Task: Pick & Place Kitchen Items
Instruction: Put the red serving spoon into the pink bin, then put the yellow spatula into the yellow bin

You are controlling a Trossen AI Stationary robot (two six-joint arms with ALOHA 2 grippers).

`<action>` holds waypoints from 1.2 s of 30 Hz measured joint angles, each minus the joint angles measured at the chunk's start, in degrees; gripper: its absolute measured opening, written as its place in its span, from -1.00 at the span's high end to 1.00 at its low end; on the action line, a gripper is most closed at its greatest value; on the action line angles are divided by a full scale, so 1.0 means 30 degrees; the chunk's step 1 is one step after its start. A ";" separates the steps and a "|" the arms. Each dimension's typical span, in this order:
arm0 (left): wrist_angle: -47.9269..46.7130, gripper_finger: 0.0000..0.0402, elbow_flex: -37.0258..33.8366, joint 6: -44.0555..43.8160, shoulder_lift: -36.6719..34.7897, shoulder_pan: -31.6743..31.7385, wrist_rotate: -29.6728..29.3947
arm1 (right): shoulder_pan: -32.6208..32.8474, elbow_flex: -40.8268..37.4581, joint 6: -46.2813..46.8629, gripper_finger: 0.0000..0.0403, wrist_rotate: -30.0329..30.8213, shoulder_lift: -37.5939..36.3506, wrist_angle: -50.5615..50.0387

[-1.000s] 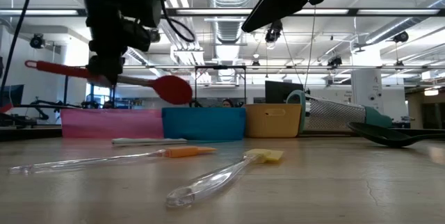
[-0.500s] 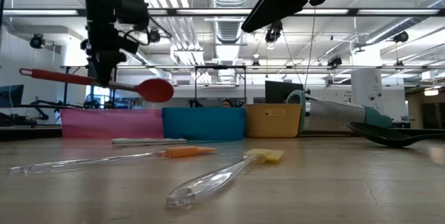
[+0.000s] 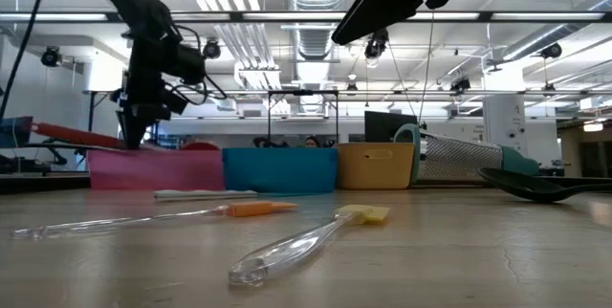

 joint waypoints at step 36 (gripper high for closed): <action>-0.5123 -0.26 0.1079 -0.4291 -0.5338 -0.3919 0.3049 | 0.0022 0.0000 0.0146 -0.09 -0.0089 0.0000 0.0007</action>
